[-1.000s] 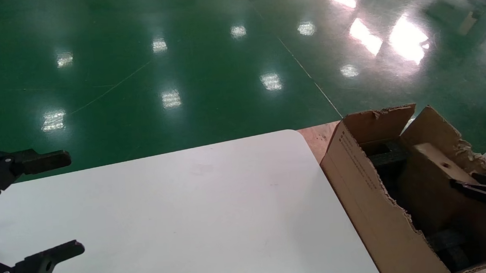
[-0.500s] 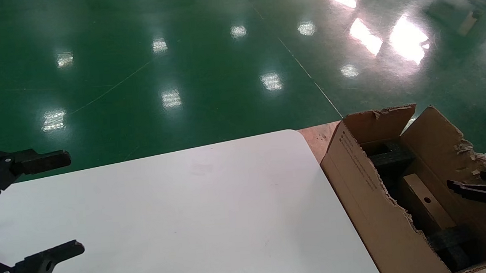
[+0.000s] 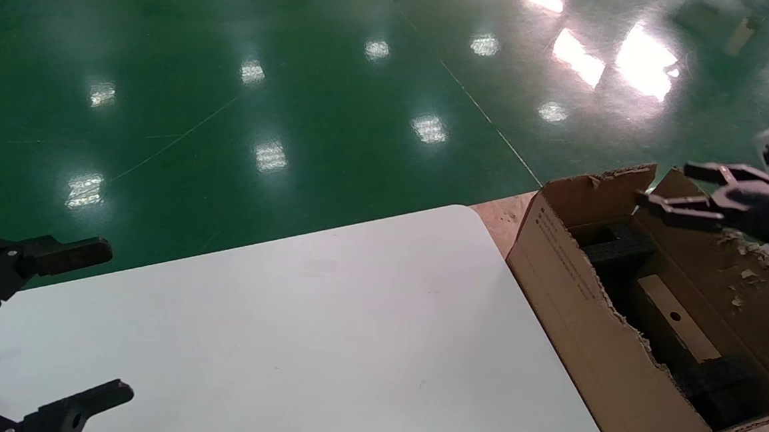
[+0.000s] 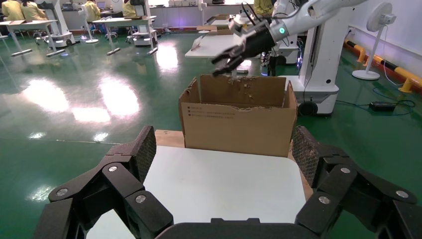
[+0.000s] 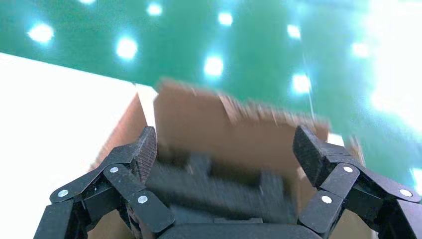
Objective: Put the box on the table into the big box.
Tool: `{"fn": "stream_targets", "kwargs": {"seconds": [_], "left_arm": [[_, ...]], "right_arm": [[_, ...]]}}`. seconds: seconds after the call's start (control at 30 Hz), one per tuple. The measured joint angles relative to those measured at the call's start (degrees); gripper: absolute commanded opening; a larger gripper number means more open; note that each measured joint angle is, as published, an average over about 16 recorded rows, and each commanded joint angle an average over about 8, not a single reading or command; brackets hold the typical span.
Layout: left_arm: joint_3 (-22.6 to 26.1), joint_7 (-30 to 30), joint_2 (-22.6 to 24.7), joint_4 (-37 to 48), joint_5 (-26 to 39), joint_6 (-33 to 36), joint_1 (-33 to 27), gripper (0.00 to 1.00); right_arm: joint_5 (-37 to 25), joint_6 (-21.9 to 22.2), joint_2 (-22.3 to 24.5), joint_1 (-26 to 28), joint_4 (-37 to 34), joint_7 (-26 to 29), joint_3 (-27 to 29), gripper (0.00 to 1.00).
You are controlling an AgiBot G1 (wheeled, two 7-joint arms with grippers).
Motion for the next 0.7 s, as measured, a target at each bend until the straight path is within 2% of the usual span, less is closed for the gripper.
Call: {"fn": "stream_targets", "kwargs": {"seconds": [0.17, 0.43, 0.7], "left_arm": [[0.0, 0.0, 0.0, 0.0, 0.0, 0.0, 0.0, 1.0], [0.0, 0.0, -0.01, 0.01, -0.01, -0.01, 0.0, 1.0], [0.0, 0.01, -0.02, 0.01, -0.01, -0.02, 0.01, 1.0]], "right_arm": [[-4.69, -1.37, 0.07, 6.23, 4.78, -2.72, 1.67, 1.0], [-12.12, -1.12, 0.15, 15.52, 14.9, -8.06, 4.66, 1.0], [-15.94, 0.0, -0.01, 19.07, 20.68, -10.32, 7.19, 1.0]]}}
